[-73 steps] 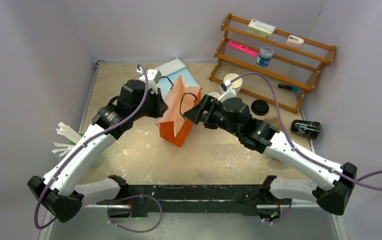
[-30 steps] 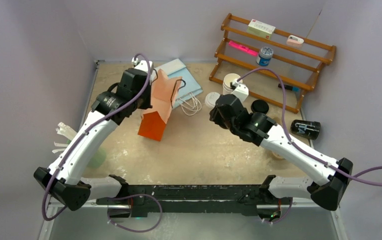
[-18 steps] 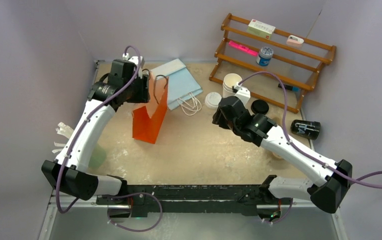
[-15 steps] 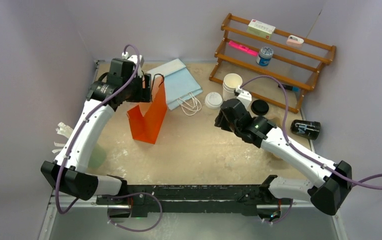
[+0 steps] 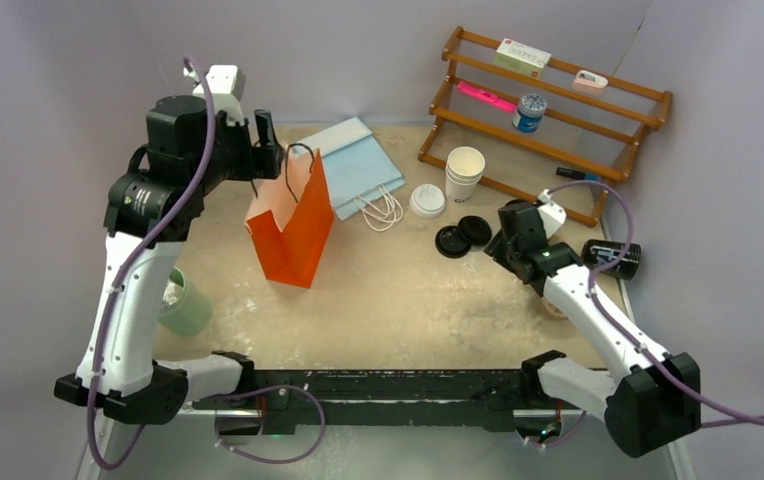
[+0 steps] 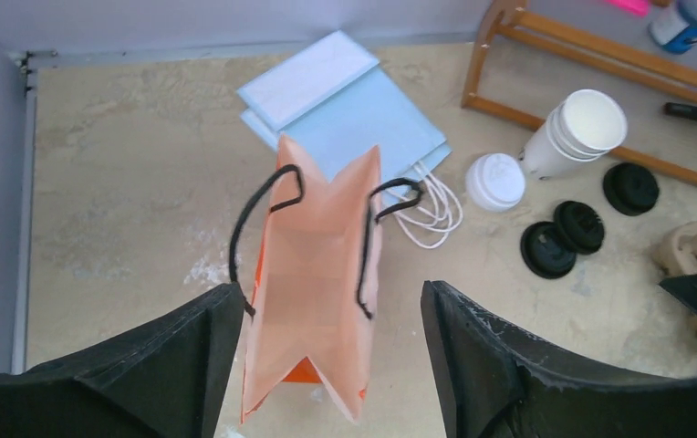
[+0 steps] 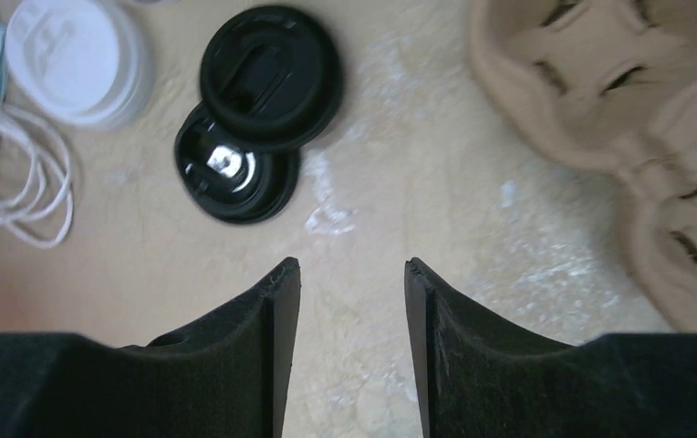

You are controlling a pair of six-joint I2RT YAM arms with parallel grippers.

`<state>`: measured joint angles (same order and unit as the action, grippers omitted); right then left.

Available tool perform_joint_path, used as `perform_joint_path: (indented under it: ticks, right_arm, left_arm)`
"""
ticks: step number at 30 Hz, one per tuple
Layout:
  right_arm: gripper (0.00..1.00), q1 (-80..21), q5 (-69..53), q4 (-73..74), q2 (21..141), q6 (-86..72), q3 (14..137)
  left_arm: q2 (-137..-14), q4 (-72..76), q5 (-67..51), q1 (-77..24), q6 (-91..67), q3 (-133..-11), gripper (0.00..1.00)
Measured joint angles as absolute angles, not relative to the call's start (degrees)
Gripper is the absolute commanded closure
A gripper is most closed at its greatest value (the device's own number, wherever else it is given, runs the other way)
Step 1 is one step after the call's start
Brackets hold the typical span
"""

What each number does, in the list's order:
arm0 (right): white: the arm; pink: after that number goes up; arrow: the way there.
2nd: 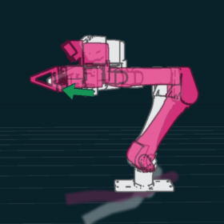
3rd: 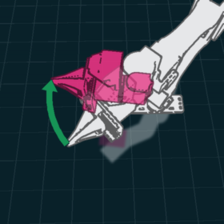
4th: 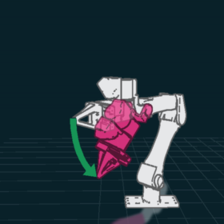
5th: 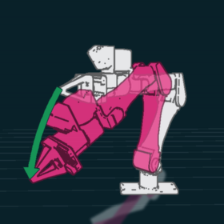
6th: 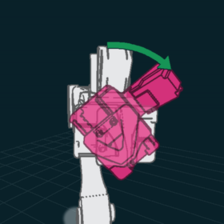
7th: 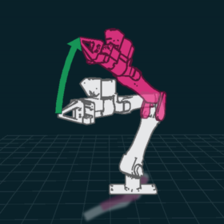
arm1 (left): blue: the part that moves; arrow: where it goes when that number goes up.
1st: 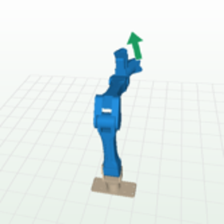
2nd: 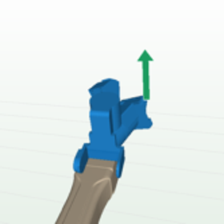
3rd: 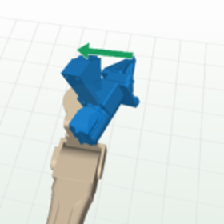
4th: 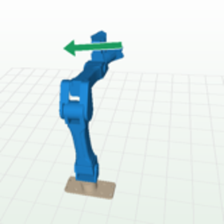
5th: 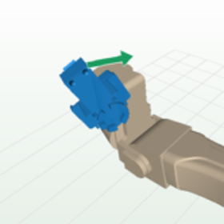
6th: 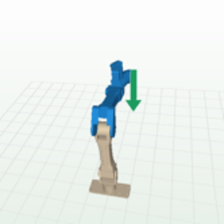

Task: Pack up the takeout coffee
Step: Move the cup tray to the center of the board.

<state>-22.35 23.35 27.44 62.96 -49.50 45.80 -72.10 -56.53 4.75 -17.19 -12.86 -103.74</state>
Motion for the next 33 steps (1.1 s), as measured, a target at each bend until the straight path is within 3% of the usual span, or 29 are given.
perform_joint_path:
  ticks: [5,11,14,17,26,31,33]
  right_arm:
    - [0.49,-12.4,24.0,27.2,60.6,-49.5,43.4]
    - [0.49,0.7,25.4,27.0,59.8,-49.4,40.7]
    - [0.34,5.6,26.0,27.1,59.4,-49.6,40.1]
    - [0.30,8.2,26.6,26.7,59.4,-50.1,39.9]
    - [0.44,9.8,25.5,23.6,67.4,-51.9,39.2]
    - [0.70,9.8,24.9,22.7,71.0,-53.0,39.3]
    - [0.76,9.8,24.9,22.8,71.0,-53.1,39.4]
  left_arm:
    - [-70.3,-53.8,0.0,-19.9,-13.9,-103.9,0.33]
    - [-72.2,-44.8,-1.5,-38.6,-16.1,-97.5,0.35]
    - [-74.2,-39.7,-2.2,-44.4,-17.0,-92.4,0.36]
    - [-75.7,-34.3,-3.2,-47.8,-17.5,-86.2,0.36]
    - [-76.2,-19.1,-6.5,-48.6,-18.5,-72.1,0.37]
    - [-77.0,-15.2,-6.8,-48.6,-18.5,-69.1,0.38]
    - [-77.1,-14.4,-6.8,-48.6,-18.5,-68.0,0.38]
